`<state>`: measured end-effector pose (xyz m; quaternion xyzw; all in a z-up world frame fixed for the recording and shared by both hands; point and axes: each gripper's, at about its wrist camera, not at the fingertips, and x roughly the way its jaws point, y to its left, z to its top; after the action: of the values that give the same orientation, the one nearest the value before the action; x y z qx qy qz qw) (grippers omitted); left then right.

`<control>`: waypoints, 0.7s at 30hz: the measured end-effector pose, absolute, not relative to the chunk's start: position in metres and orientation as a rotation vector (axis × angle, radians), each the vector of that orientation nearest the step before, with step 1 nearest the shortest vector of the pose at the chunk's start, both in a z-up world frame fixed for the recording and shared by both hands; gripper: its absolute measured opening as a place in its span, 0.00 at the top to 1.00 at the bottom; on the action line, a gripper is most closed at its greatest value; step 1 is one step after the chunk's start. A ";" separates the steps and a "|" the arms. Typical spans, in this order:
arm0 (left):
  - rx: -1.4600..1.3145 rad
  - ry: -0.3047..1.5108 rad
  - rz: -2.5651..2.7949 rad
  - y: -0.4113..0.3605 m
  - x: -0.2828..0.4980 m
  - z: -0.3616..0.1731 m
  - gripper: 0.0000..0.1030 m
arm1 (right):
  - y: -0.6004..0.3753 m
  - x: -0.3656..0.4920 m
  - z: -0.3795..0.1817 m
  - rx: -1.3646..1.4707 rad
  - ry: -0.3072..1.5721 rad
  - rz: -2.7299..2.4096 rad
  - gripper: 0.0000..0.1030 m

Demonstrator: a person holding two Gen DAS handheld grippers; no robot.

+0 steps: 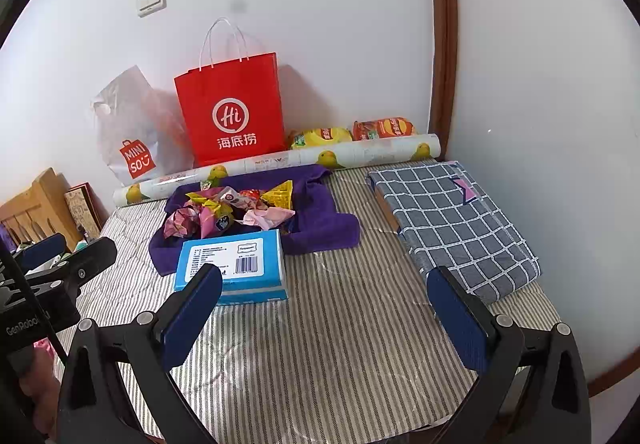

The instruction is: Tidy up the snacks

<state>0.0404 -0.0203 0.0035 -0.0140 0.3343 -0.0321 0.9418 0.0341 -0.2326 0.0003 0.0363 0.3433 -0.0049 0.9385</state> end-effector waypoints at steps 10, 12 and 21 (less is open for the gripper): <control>-0.028 0.682 -0.062 -0.020 0.040 0.003 0.02 | -0.233 0.034 0.001 0.074 0.700 -0.010 0.02; -0.029 0.681 -0.061 -0.019 0.040 0.003 0.02 | -0.233 0.034 0.001 0.074 0.700 -0.011 0.02; -0.034 0.683 -0.051 -0.018 0.040 0.003 0.02 | -0.232 0.033 0.001 0.073 0.698 -0.010 0.02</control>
<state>0.0400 -0.0185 0.0025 -0.0166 0.3349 -0.0249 0.9418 0.0330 -0.2322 0.0014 0.0360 0.3420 -0.0050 0.9390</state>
